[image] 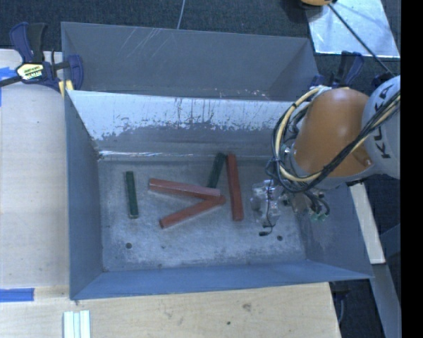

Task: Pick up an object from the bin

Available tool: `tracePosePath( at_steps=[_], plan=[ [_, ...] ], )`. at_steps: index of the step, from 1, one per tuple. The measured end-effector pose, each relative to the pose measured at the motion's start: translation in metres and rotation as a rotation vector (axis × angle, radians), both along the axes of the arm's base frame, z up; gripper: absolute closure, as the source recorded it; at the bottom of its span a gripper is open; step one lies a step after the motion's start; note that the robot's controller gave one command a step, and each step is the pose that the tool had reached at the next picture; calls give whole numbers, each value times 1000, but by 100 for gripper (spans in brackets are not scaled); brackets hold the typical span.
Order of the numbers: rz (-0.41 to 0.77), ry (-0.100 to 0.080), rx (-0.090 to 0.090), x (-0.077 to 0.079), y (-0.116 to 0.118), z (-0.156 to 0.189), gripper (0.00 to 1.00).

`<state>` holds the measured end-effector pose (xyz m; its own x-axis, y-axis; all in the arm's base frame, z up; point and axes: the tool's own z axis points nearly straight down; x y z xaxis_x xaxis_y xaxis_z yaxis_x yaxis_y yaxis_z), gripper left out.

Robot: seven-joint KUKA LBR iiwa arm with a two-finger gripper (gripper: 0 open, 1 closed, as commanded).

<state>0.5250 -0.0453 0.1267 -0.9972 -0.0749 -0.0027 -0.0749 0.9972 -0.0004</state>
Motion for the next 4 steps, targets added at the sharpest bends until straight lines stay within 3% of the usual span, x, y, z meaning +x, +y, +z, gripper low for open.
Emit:
tracePosePath(
  at_steps=[1, 2, 3, 4],
  plan=[
    [0, 0, 0, 0, 0, 0, 0],
    [1, 0, 0, 0, 0, 0, 0],
    [-87, -1, -1, 8, 16, -16, 0],
    [-151, 0, 1, 48, 41, -33, 0]
  ],
)
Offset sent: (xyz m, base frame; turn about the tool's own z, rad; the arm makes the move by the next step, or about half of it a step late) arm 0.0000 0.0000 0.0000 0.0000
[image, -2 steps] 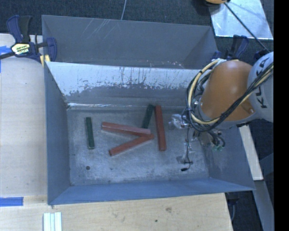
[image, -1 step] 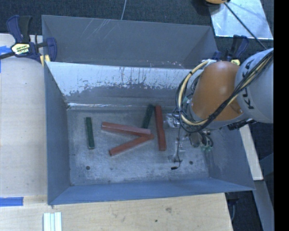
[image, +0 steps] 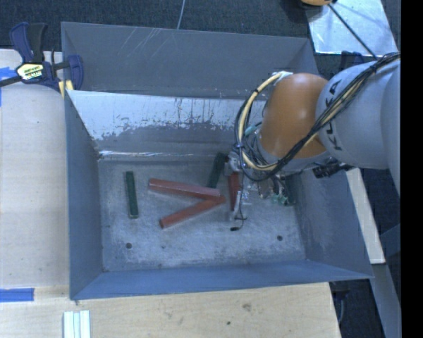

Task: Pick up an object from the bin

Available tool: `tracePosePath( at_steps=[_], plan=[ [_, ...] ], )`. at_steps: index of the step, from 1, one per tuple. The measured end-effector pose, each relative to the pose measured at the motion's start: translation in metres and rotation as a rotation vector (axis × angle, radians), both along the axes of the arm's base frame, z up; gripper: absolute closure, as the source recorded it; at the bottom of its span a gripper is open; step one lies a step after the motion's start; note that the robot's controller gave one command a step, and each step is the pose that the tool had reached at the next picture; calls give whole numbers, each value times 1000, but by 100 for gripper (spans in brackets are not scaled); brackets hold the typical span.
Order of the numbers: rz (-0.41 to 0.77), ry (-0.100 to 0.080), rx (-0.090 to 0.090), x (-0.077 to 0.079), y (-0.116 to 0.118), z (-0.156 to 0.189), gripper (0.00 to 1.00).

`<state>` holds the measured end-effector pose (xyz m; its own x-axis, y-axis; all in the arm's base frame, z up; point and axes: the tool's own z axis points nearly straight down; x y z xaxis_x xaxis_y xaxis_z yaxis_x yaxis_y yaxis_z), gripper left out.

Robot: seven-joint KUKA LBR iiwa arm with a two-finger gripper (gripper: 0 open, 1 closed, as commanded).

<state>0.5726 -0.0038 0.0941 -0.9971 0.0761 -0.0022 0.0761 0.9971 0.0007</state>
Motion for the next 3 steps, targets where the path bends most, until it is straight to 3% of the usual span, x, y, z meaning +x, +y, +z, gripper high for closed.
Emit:
tracePosePath(
  at_steps=[1, 2, 3],
  plan=[
    [-73, 1, 0, -55, 34, -17, 100],
    [-73, 1, 0, -55, 34, -17, 100],
    [-120, -6, 1, -50, 44, 161, 100]
  ],
)
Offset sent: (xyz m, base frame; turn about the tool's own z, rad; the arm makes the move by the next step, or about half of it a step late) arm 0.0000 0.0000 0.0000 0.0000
